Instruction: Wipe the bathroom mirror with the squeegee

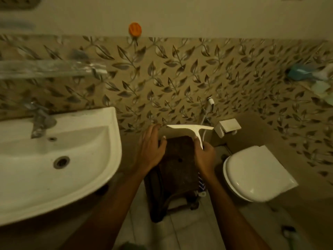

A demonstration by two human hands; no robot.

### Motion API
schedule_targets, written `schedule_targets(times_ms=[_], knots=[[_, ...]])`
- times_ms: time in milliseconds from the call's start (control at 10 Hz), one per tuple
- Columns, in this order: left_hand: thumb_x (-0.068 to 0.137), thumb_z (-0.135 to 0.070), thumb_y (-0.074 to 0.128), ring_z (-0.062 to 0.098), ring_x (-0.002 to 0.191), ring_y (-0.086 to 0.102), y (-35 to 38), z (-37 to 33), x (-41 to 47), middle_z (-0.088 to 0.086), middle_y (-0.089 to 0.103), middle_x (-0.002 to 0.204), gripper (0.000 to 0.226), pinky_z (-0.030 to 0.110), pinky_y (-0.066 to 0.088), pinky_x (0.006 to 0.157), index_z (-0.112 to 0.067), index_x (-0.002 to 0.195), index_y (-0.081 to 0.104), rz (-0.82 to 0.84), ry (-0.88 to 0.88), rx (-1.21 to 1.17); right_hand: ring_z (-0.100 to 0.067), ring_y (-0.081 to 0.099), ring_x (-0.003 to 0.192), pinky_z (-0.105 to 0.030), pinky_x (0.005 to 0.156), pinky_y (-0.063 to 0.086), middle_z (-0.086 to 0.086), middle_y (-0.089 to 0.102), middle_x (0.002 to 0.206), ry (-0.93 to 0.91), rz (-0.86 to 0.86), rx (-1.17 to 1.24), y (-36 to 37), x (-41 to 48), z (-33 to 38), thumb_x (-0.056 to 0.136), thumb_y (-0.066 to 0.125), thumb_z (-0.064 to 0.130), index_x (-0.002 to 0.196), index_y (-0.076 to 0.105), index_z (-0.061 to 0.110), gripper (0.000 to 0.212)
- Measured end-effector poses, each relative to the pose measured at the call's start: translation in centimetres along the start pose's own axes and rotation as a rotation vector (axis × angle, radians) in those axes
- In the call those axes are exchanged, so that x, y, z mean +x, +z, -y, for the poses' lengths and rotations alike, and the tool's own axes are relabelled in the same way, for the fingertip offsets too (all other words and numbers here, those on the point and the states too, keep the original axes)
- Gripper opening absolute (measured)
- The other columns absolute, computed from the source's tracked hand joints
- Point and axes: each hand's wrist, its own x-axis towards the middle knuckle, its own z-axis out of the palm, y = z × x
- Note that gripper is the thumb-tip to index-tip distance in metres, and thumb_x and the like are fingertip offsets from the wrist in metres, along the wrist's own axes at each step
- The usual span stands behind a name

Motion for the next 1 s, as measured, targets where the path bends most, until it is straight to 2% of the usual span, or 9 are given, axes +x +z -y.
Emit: schedule_targets(times_ms=[200, 300, 400, 500, 600, 700, 900, 1000], knots=[[0.096, -0.033, 0.045, 0.022, 0.129, 0.043, 7.1, -0.1, 1.4, 0.004, 0.043, 0.144, 0.049, 0.034, 0.034, 0.105, -0.016, 0.142, 0.038, 0.091, -0.045, 0.083, -0.018, 0.059, 0.063, -0.032, 0.06, 0.044, -0.004, 0.059, 0.064, 0.069, 0.113, -0.093, 0.1, 4.6, -5.4, 0.093, 0.056, 0.041, 0.069, 0.058, 0.012, 0.038], [0.096, -0.032, 0.045, 0.022, 0.13, 0.045, 11.9, 2.5, 3.0, 0.006, 0.047, 0.141, 0.047, 0.035, 0.033, 0.107, -0.014, 0.139, 0.043, 0.128, -0.048, 0.111, -0.016, 0.059, 0.077, -0.03, 0.074, 0.044, 0.003, 0.061, 0.08, 0.037, 0.136, -0.174, 1.7, 7.6, -9.0, 0.096, 0.055, 0.028, 0.089, 0.064, 0.011, 0.02], [0.092, -0.033, 0.045, 0.027, 0.127, 0.05, 17.8, 6.3, 4.8, 0.009, 0.055, 0.134, 0.048, 0.037, 0.037, 0.105, -0.01, 0.133, 0.051, 0.131, -0.082, 0.115, -0.012, 0.05, 0.087, -0.034, 0.085, 0.043, 0.003, 0.054, 0.091, 0.044, 0.197, -0.265, 4.9, 11.7, -14.2, 0.098, 0.051, 0.03, 0.109, 0.063, 0.005, 0.03], [0.088, -0.037, 0.037, 0.028, 0.123, 0.053, 23.5, 10.0, 6.4, 0.012, 0.058, 0.13, 0.054, 0.041, 0.042, 0.104, -0.007, 0.13, 0.054, 0.133, -0.142, 0.063, -0.019, 0.059, 0.086, -0.031, 0.078, 0.044, 0.002, 0.062, 0.091, 0.121, 0.253, -0.334, 8.7, 15.5, -20.1, 0.098, 0.047, 0.039, 0.104, 0.063, 0.01, 0.034], [0.09, -0.035, 0.037, 0.025, 0.122, 0.053, 27.6, 13.2, 7.4, 0.009, 0.057, 0.131, 0.051, 0.042, 0.045, 0.102, -0.008, 0.13, 0.053, 0.143, -0.195, 0.056, -0.026, 0.065, 0.088, -0.039, 0.08, 0.052, -0.008, 0.068, 0.092, 0.156, 0.299, -0.378, 12.0, 18.0, -25.1, 0.097, 0.047, 0.041, 0.1, 0.063, 0.008, 0.037], [0.09, -0.033, 0.038, 0.027, 0.122, 0.053, 30.4, 15.7, 8.0, 0.011, 0.058, 0.13, 0.049, 0.041, 0.044, 0.101, -0.007, 0.128, 0.055, 0.156, -0.208, 0.086, -0.027, 0.064, 0.087, -0.039, 0.081, 0.052, -0.011, 0.069, 0.092, 0.15, 0.332, -0.394, 14.2, 19.5, -28.4, 0.098, 0.047, 0.04, 0.1, 0.064, 0.006, 0.038], [0.091, -0.035, 0.034, 0.028, 0.126, 0.051, 32.4, 16.9, 8.3, 0.013, 0.056, 0.133, 0.053, 0.04, 0.042, 0.103, -0.006, 0.13, 0.054, 0.187, -0.261, 0.132, -0.029, 0.064, 0.089, -0.035, 0.08, 0.05, -0.013, 0.068, 0.095, 0.186, 0.419, -0.435, 15.4, 21.0, -31.3, 0.097, 0.045, 0.045, 0.104, 0.062, 0.004, 0.045], [0.091, -0.037, 0.031, 0.026, 0.129, 0.049, 32.2, 15.6, 8.5, 0.012, 0.055, 0.135, 0.056, 0.037, 0.038, 0.106, -0.007, 0.132, 0.053, 0.193, -0.268, 0.105, -0.028, 0.062, 0.082, -0.034, 0.071, 0.046, -0.012, 0.065, 0.086, 0.185, 0.422, -0.473, 14.2, 21.7, -30.3, 0.096, 0.047, 0.046, 0.094, 0.06, 0.004, 0.044]])
